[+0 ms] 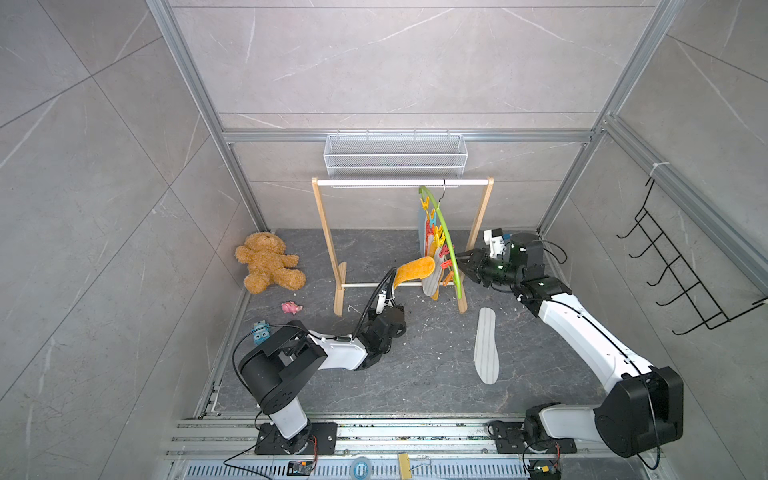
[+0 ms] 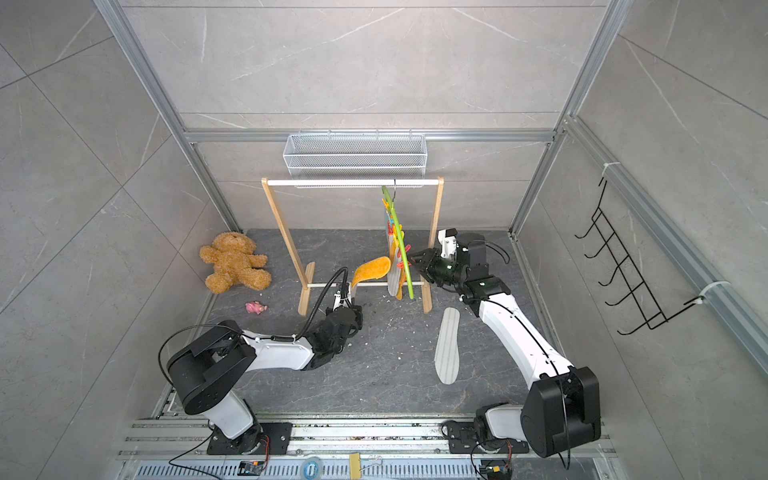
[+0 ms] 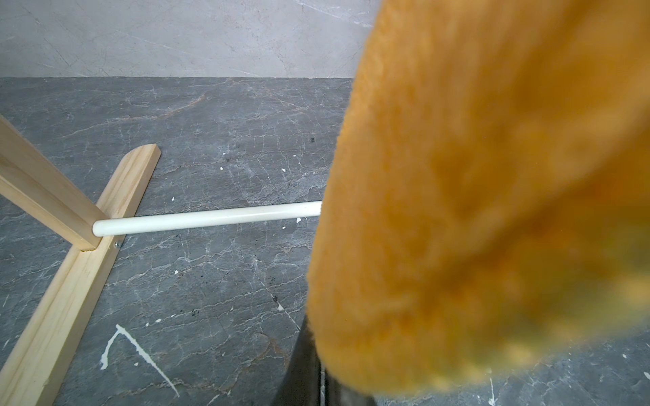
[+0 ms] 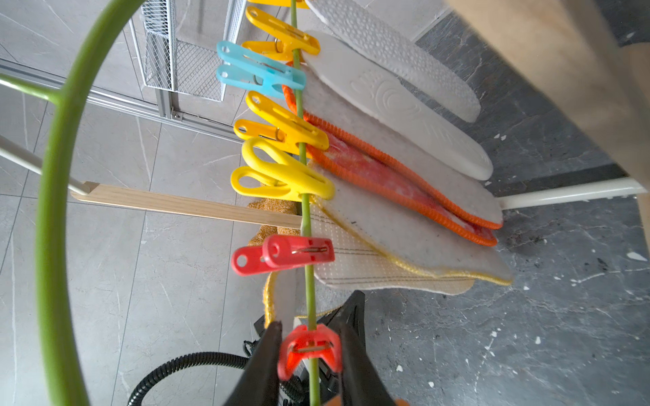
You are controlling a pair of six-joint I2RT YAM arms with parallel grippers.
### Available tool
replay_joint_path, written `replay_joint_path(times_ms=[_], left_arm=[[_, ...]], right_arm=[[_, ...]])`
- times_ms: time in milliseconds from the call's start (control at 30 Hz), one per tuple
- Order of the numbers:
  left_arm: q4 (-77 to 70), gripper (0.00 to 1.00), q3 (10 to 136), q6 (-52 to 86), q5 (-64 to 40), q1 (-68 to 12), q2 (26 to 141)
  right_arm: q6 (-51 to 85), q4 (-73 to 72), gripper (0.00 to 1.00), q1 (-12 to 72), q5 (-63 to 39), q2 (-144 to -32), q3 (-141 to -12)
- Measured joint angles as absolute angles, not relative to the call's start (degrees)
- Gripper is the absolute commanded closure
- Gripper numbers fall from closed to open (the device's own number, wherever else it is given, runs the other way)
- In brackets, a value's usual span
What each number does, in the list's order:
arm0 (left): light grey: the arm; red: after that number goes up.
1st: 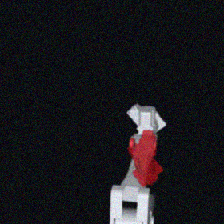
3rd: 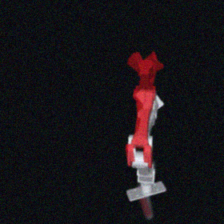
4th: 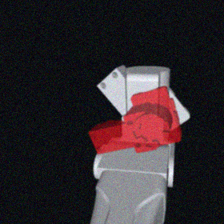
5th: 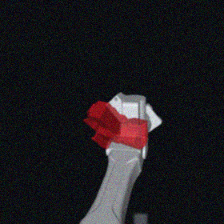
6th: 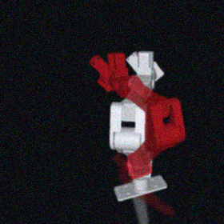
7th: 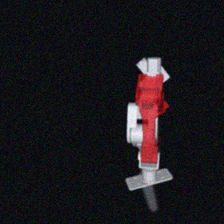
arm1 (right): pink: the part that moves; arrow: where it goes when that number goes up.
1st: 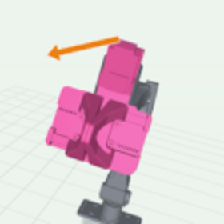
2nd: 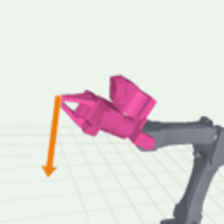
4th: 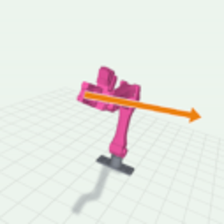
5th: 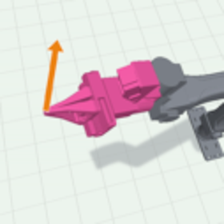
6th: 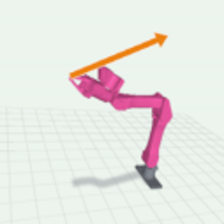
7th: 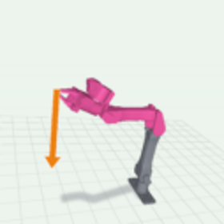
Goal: Take the shoe insoles off the hanger
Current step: Open the clamp at the hanger.
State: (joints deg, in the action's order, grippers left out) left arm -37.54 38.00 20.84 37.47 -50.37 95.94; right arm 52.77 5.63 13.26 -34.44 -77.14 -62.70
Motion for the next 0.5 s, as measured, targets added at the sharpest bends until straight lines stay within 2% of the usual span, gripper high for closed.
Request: replay_joint_path(times_ms=[100, 300, 500], left_arm=[[-37.54, 1.0, 37.65, 20.84, 37.5, -50.37, 95.2], [-37.26, 1.0, 36.77, 20.8, 37.5, -50.33, 92.58], [-34.76, 1.0, 35.86, 20.08, 37.39, -49.91, 88.27]], right_arm=[[52.51, 5.85, 0.58, 13.26, -34.52, -77.03, -62.7], [50.22, 8.38, 0.28, 13.26, -33.45, -75.88, -62.92], [47.53, 12.47, 0.15, 12.75, -31.4, -74.94, -65.04]])
